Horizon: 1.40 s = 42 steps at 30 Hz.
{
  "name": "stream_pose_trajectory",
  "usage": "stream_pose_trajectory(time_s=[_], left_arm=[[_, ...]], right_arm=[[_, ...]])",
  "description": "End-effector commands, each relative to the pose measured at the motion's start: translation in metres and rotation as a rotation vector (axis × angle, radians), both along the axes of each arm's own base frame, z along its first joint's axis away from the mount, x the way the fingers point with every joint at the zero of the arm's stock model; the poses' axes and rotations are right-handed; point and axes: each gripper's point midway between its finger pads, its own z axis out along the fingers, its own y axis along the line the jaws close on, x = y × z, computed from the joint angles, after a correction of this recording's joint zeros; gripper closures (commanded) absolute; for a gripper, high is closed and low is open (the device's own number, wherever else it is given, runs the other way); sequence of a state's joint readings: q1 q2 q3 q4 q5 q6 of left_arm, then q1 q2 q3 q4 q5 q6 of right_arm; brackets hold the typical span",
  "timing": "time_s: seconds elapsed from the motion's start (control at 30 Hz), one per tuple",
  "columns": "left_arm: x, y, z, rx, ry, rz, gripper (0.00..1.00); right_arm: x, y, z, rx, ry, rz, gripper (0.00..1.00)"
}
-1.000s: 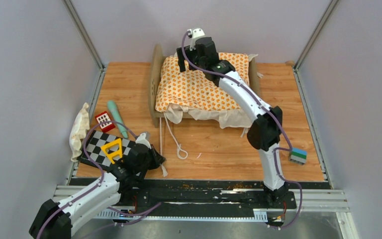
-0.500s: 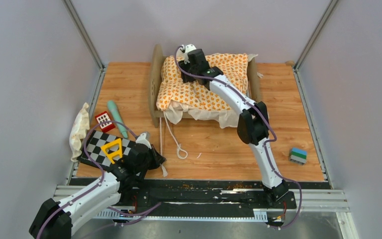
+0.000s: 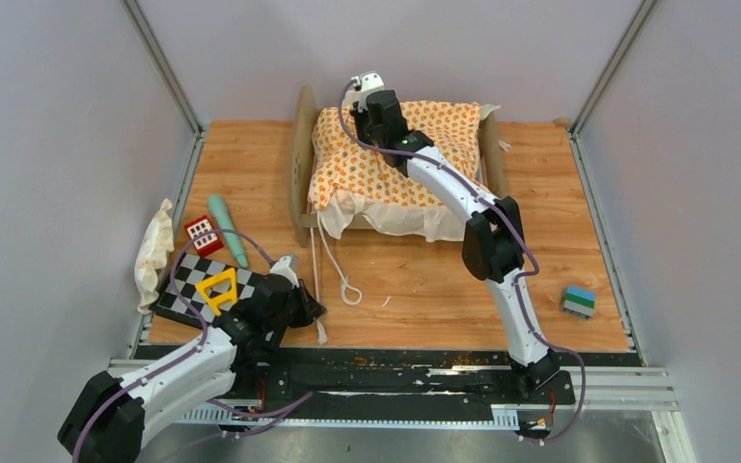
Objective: Set up the pet bed
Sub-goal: Adjust the mattress on the bed frame.
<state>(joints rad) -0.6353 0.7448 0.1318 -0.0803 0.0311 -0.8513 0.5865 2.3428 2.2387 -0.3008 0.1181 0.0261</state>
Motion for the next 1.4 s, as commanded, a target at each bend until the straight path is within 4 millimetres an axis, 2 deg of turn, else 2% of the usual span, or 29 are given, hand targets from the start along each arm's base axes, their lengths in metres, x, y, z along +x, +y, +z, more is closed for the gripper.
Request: stream_pose_trajectory(time_s=[0.0, 0.13, 0.3, 0.43, 0.53, 0.7, 0.77, 0.83, 0.97, 1.03, 1.17, 1.27, 1.37], left_arm=[[-0.007, -0.011, 0.006, -0.007, 0.008, -0.089, 1.0], [-0.012, -0.009, 0.005, -0.005, 0.013, -0.104, 1.0], [-0.016, -0.001, 0.008, 0.018, -0.001, -0.103, 1.0], [-0.02, 0.002, 0.01, 0.023, -0.006, -0.105, 1.0], [-0.022, 0.005, 0.009, 0.023, -0.008, -0.1, 1.0], [-0.025, 0.006, 0.009, 0.014, -0.005, -0.1, 1.0], [-0.026, 0.005, 0.01, 0.011, -0.005, -0.101, 1.0], [-0.026, 0.005, 0.01, 0.008, -0.002, -0.105, 1.0], [-0.028, 0.004, 0.009, 0.006, 0.003, -0.11, 1.0], [-0.028, 0.005, 0.008, 0.005, 0.002, -0.108, 1.0], [-0.026, 0.003, 0.011, -0.005, -0.007, -0.106, 1.0], [-0.024, 0.003, 0.012, -0.002, -0.014, -0.102, 1.0], [-0.023, 0.003, 0.013, 0.003, -0.015, -0.099, 1.0]], right_arm=[[0.01, -0.011, 0.111, 0.152, -0.254, -0.07, 1.0], [0.012, -0.003, 0.118, 0.16, -0.302, -0.067, 1.0], [0.012, 0.011, 0.1, 0.101, -0.309, -0.034, 1.0], [0.002, 0.024, 0.082, 0.063, -0.277, 0.037, 1.0], [-0.014, 0.031, 0.075, 0.051, -0.247, 0.125, 0.86], [-0.045, 0.025, 0.081, 0.05, -0.219, 0.201, 0.56], [-0.054, 0.016, 0.088, 0.048, -0.219, 0.191, 0.49], [-0.066, 0.006, 0.096, 0.052, -0.222, 0.186, 0.47], [-0.109, -0.012, 0.113, 0.085, -0.253, 0.226, 0.46], [-0.139, -0.02, 0.12, 0.101, -0.276, 0.262, 0.46], [-0.203, -0.021, 0.109, 0.142, -0.203, 0.356, 0.44], [-0.251, -0.007, 0.07, 0.16, -0.019, 0.406, 0.42], [-0.294, 0.009, 0.021, 0.135, 0.134, 0.408, 0.41]])
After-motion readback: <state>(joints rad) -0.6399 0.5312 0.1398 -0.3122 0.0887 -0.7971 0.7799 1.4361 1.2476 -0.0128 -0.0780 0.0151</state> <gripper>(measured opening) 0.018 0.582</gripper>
